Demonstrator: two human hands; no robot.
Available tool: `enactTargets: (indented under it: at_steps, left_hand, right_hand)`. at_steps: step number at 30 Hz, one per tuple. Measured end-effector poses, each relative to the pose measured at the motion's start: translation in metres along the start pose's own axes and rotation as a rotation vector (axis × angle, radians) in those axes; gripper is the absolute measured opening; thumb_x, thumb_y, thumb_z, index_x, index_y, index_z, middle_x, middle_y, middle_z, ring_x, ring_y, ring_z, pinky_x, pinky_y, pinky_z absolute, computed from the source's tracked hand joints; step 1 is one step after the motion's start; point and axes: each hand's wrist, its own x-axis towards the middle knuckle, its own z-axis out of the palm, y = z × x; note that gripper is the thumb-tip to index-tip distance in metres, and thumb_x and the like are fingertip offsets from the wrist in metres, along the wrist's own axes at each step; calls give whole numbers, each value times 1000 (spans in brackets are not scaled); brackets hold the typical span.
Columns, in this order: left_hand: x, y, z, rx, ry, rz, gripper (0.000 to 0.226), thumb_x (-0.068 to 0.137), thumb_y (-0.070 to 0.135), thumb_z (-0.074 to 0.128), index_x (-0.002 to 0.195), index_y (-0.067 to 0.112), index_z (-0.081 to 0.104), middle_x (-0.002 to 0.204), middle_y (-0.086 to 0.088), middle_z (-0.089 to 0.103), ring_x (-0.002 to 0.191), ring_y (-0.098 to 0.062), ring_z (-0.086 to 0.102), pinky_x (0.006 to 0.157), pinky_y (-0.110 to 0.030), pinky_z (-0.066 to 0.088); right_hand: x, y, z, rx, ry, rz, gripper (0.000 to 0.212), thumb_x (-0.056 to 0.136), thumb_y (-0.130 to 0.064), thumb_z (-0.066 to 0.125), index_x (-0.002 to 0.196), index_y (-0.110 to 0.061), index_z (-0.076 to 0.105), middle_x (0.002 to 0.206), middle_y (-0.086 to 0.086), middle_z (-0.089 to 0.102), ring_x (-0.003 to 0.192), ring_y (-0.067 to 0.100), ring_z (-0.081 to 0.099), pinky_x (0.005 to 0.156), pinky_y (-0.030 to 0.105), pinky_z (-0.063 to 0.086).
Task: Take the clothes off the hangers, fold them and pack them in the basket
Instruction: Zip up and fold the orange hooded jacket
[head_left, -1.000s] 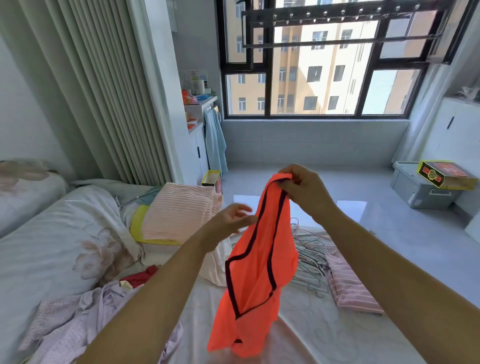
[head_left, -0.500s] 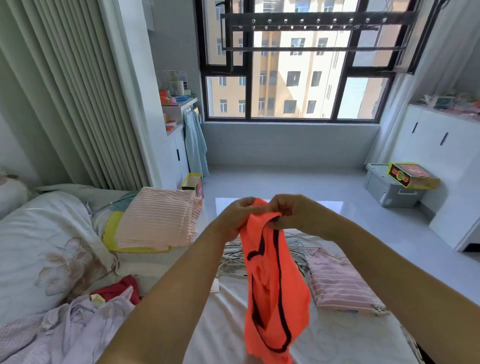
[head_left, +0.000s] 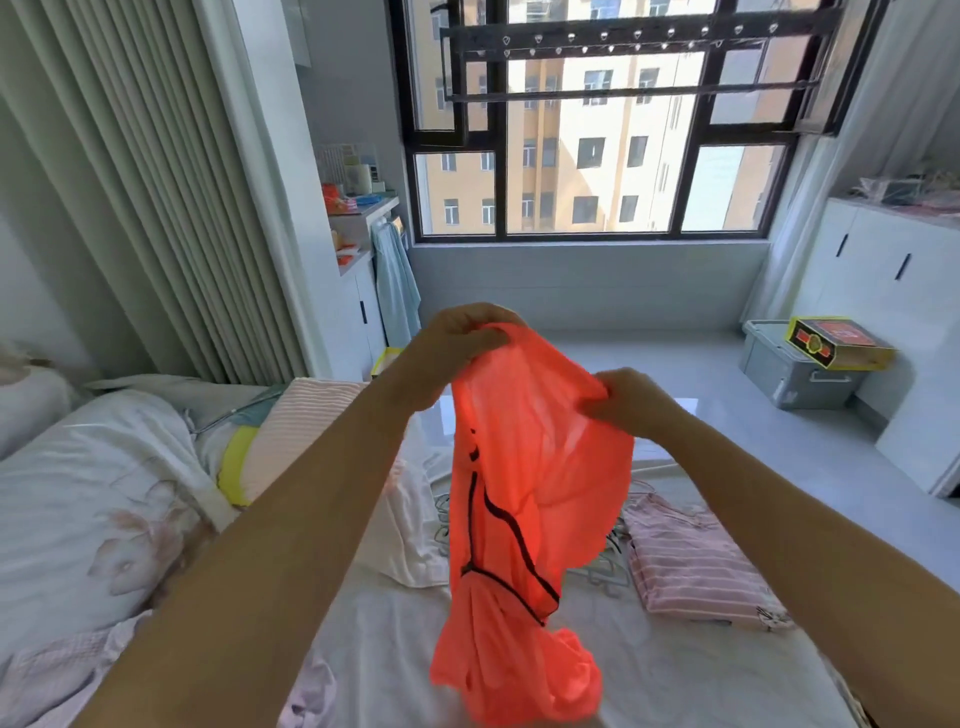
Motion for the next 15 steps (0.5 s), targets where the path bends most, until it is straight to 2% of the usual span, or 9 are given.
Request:
enactTargets:
  at_steps: [2,4,5,6,8,10,11,13,15]
  left_hand:
    - [-9,-9,-19,114,43,-9,34,87,0,53,75,27,70,72,14,65,68,-10,52,59,-19,39]
    - [-18,-20,-32,218,90,-44,37,87,-2,52,73,28,69,68,16,65,61,-5,50,54,-16,35]
    - [-22,-25,-36,236,115,-57,35,87,-3,53,75,26,68,69,15,65,58,0,50,53,-13,35]
    - [-27,-29,-38,236,149,-65,33,88,-3,53,77,25,67,72,13,64,57,4,51,53,-11,36]
    - [-35,-39,-43,193,203,-86,28,87,-2,55,79,23,65,73,10,61,56,4,51,56,-12,38]
    - [-45,-54,-49,85,136,-145,16,82,6,65,84,22,65,70,11,60,57,1,51,57,-15,40]
    - [-51,-62,-50,1,59,-191,14,77,14,70,87,21,65,71,10,61,59,-1,53,57,-15,42]
    - [-61,-83,-46,-122,-68,-315,26,72,29,74,93,18,64,76,5,62,61,-6,58,57,-17,49]
    - [-70,-105,-34,-124,-95,-397,16,85,20,64,100,13,60,82,-3,61,62,-8,60,58,-21,52]
  right_hand:
    - [5,7,-17,-192,170,51,14,85,-24,60,73,-17,58,93,13,61,91,29,59,68,29,37]
    - [8,11,-33,-284,318,56,16,84,-27,63,86,-12,63,100,14,58,97,33,56,77,34,42]
    - [11,13,-39,-300,339,53,20,83,-28,65,90,-9,62,101,16,56,97,34,55,79,36,43]
    - [13,12,-44,-251,324,54,20,83,-27,66,87,-8,59,98,17,55,94,33,55,79,37,44]
    - [13,7,-50,37,235,76,20,88,-18,59,74,-11,47,81,13,52,76,26,50,67,34,42]
    - [12,-1,-52,324,189,84,21,90,-9,49,71,-13,42,69,5,42,64,18,40,56,27,33]
    - [11,-8,-54,367,218,51,16,91,-8,46,75,-11,44,68,3,41,62,16,38,54,26,31]
    - [5,-30,-61,328,297,-55,6,91,-8,45,89,-7,51,74,2,44,65,13,41,58,27,32]
    - [0,-56,-69,264,350,-181,14,90,-8,47,101,-3,56,88,4,49,78,16,47,66,25,32]
